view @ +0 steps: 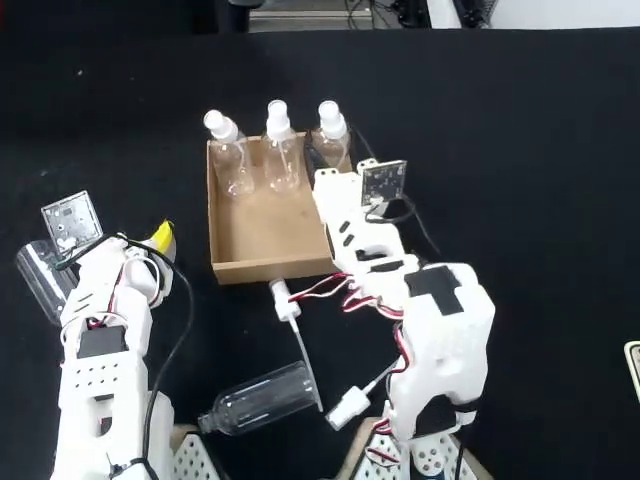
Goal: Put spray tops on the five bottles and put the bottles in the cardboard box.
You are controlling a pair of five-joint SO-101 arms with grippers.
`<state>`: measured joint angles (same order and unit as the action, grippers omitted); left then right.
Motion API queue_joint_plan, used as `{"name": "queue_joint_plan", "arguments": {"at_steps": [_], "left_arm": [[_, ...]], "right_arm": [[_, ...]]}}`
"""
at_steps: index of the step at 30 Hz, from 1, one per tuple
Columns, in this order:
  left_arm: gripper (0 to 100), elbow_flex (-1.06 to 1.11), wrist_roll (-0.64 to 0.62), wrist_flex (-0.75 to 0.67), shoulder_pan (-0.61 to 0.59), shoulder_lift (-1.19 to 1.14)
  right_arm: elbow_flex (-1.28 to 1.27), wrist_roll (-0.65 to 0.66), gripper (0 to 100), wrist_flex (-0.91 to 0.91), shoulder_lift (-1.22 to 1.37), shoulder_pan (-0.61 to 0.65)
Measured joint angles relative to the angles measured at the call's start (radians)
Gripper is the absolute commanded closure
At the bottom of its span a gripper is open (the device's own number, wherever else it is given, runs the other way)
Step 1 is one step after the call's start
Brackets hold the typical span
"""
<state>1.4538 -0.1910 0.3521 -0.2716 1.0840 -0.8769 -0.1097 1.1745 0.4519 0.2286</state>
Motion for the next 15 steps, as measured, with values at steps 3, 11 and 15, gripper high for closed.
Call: {"name": "queue_joint_plan", "arguments": {"at_steps": [3, 11, 15], "left_arm": [[77, 0.000, 0.000, 0.000, 0.000, 0.000], [77, 0.000, 0.000, 0.000, 0.000, 0.000], [77, 0.000, 0.000, 0.000, 0.000, 0.000]], "right_arm": [[0.000, 0.000, 98.6, 0.000, 0.000, 0.000], [0.000, 0.000, 98.5, 0.000, 0.000, 0.000], [0.000, 0.000, 95.2, 0.000, 0.000, 0.000]]}}
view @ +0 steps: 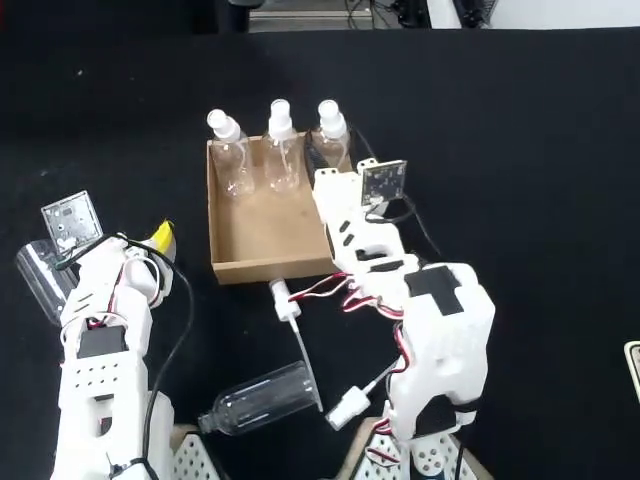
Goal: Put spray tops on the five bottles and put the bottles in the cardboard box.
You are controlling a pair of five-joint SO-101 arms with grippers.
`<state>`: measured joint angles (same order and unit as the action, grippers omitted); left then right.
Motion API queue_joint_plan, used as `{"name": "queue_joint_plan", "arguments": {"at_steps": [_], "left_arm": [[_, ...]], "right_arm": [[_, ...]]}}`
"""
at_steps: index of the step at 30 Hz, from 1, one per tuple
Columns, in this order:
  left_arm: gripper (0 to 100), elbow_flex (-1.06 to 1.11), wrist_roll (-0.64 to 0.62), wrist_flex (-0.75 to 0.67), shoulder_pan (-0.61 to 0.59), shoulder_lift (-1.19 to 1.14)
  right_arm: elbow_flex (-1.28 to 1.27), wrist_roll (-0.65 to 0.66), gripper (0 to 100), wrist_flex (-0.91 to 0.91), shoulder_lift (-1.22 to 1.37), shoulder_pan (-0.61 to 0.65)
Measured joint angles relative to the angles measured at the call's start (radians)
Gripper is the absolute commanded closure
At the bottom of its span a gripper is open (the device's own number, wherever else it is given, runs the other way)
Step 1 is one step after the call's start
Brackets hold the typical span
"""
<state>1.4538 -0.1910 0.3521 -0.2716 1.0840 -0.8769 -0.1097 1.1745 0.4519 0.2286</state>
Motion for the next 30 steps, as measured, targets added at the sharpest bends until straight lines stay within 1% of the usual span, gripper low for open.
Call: {"name": "queue_joint_plan", "arguments": {"at_steps": [4, 6, 20, 22, 23, 27, 28, 30], "left_arm": [[77, 0.000, 0.000, 0.000, 0.000, 0.000], [77, 0.000, 0.000, 0.000, 0.000, 0.000], [77, 0.000, 0.000, 0.000, 0.000, 0.000], [77, 0.000, 0.000, 0.000, 0.000, 0.000], [77, 0.000, 0.000, 0.000, 0.000, 0.000], [77, 0.000, 0.000, 0.000, 0.000, 0.000], [77, 0.000, 0.000, 0.000, 0.000, 0.000], [77, 0.000, 0.000, 0.000, 0.000, 0.000]], "right_arm": [[0.000, -0.002, 83.3, 0.000, 0.000, 0.000], [0.000, -0.002, 80.2, 0.000, 0.000, 0.002], [0.002, -0.002, 80.1, 0.000, 0.000, 0.011], [0.002, -0.002, 81.2, 0.000, 0.000, 0.011], [0.002, -0.002, 83.6, 0.000, 0.000, 0.011], [0.002, -0.002, 97.6, 0.000, 0.000, 0.011], [0.002, -0.002, 99.1, 0.000, 0.000, 0.011], [0.002, 0.026, 97.5, 0.000, 0.000, 0.011]]}}
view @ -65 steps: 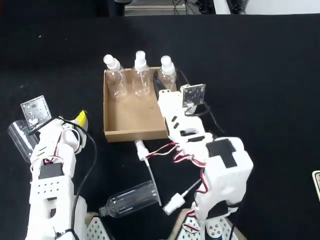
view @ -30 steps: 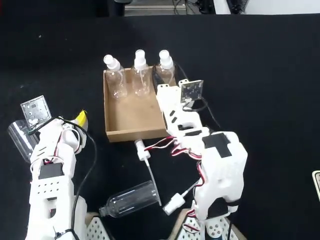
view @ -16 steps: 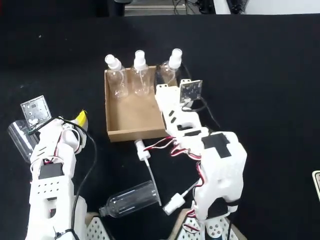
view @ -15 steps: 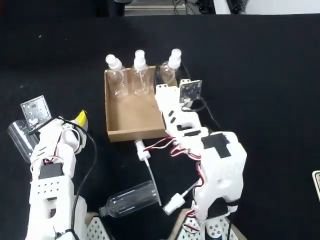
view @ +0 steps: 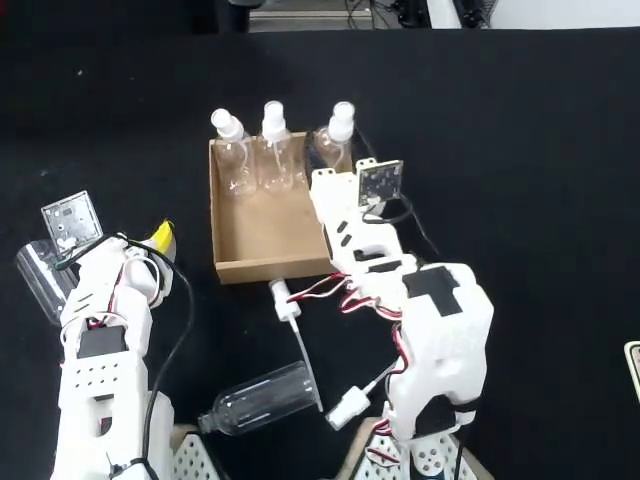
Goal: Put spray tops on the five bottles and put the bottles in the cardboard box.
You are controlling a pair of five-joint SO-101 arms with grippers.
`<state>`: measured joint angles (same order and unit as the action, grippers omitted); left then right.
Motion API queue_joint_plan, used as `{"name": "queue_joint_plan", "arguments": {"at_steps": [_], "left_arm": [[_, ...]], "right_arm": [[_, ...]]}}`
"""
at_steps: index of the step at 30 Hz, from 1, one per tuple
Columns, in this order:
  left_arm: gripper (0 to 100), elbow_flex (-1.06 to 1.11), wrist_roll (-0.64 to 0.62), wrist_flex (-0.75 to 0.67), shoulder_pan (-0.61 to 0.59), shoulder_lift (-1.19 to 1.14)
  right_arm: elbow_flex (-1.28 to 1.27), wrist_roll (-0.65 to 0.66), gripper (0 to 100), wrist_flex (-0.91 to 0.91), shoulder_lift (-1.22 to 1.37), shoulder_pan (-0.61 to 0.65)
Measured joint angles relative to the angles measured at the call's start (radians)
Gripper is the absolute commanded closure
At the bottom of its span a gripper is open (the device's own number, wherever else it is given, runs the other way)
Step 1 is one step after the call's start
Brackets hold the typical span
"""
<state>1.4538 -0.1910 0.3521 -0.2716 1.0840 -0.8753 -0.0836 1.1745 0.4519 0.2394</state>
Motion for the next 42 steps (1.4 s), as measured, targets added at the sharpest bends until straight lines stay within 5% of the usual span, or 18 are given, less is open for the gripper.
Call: {"name": "queue_joint_plan", "arguments": {"at_steps": [21, 28, 42], "left_arm": [[77, 0.000, 0.000, 0.000, -0.005, 0.000], [77, 0.000, 0.000, 0.000, -0.005, 0.000], [77, 0.000, 0.000, 0.000, -0.005, 0.000]], "right_arm": [[0.000, 0.095, 98.8, 0.008, 0.000, 0.003], [-0.029, 0.249, 98.8, 0.009, -0.015, 0.006], [-0.034, 0.258, 98.5, 0.000, -0.017, 0.006]]}}
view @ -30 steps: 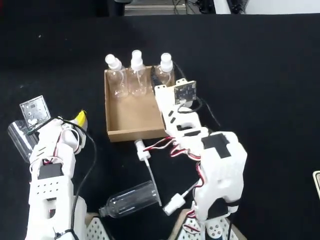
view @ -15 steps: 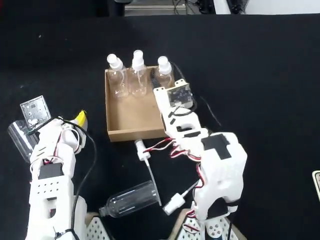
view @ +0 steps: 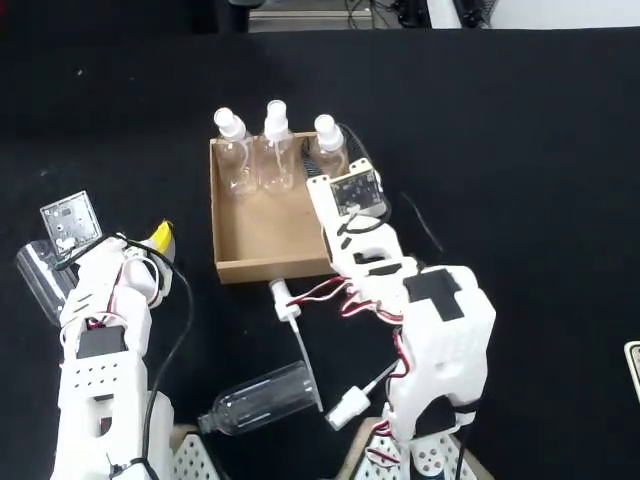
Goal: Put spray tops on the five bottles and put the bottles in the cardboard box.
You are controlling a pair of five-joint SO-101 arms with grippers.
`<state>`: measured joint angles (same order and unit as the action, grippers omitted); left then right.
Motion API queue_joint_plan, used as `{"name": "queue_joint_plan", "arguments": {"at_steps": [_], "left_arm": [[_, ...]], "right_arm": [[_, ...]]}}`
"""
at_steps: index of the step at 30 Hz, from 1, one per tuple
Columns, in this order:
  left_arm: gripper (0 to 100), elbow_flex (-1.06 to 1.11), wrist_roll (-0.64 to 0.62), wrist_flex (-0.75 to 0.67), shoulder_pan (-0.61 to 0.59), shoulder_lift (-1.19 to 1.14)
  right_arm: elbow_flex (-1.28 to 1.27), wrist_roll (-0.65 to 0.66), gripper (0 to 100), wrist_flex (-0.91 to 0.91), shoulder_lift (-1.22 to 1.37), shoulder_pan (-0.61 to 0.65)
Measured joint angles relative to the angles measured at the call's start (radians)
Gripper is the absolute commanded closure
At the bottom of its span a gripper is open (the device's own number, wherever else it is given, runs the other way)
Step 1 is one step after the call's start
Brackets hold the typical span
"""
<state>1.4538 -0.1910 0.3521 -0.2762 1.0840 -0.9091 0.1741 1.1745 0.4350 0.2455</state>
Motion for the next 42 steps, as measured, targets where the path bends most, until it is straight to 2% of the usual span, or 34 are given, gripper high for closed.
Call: {"name": "queue_joint_plan", "arguments": {"at_steps": [5, 10, 32, 38, 42], "left_arm": [[77, 0.000, 0.000, 0.000, 0.000, 0.000], [77, 0.000, 0.000, 0.000, 0.000, 0.000], [77, 0.000, 0.000, 0.000, 0.000, 0.000], [77, 0.000, 0.000, 0.000, 0.000, 0.000], [77, 0.000, 0.000, 0.000, 0.000, 0.000]], "right_arm": [[0.000, 0.000, 97.2, 0.000, 0.000, 0.000], [0.000, 0.003, 86.2, 0.000, 0.000, 0.017], [-0.009, 0.006, 84.5, -0.006, -0.002, 0.025], [-0.038, 0.006, 69.4, -0.009, -0.002, 0.029], [-0.038, 0.006, 69.3, -0.054, 0.002, 0.028]]}}
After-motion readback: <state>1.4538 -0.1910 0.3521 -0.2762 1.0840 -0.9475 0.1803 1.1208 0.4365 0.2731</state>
